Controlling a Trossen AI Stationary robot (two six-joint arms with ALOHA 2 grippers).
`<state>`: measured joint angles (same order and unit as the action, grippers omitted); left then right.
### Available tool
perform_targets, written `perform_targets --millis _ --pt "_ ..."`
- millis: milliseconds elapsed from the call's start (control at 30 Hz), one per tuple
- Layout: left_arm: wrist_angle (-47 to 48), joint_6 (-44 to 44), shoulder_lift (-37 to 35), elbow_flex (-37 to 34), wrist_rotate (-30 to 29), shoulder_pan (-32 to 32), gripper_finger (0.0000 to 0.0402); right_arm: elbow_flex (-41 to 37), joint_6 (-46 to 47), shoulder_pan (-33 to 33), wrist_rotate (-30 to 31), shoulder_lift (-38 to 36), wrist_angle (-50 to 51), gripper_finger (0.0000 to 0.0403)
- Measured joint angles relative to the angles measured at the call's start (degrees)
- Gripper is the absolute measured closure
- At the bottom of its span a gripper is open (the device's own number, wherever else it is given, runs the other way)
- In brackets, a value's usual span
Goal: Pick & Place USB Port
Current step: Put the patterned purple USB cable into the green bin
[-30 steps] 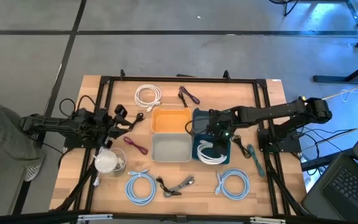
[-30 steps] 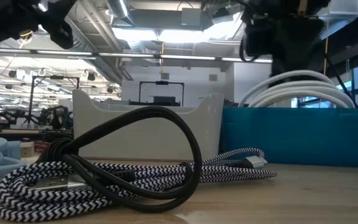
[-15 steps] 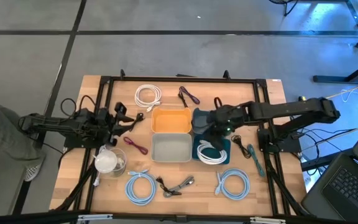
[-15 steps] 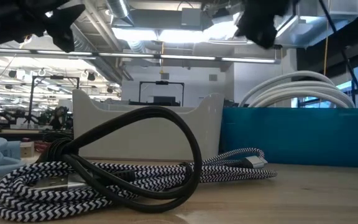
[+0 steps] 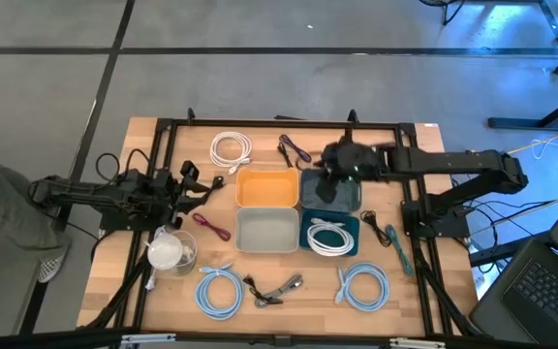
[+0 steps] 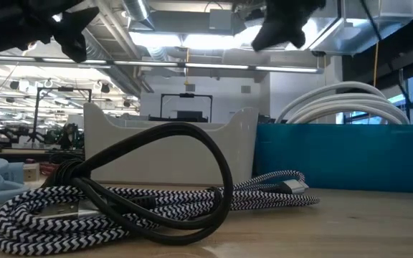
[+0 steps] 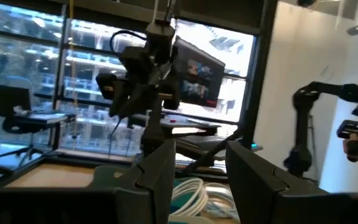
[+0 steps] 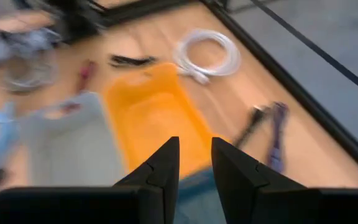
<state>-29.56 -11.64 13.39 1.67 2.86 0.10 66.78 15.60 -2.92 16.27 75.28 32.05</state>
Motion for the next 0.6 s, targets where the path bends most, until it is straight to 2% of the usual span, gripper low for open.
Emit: perform_targets --millis 167,300,500,600 --pt "0.00 0.13 3.70 0.05 -5.58 0.00 0.0270 0.00 -8.13 -8.77 -8.67 1.17 -0.68 0.0306" --pt "0.76 -0.55 9.88 2.26 -7.29 0.08 0.0270 0.00 -8.60 -14.11 -17.40 1.18 0.62 0.0306" --pt "0.82 8.24 20.79 8.35 -4.95 3.00 0.0270 -0.04 -8.08 -16.48 -19.11 2.21 -0.15 0.0306" --pt "0.79 11.23 24.10 10.73 -3.68 4.43 0.0270 -0.02 -6.97 -16.54 -19.08 3.47 -3.74 0.0306"
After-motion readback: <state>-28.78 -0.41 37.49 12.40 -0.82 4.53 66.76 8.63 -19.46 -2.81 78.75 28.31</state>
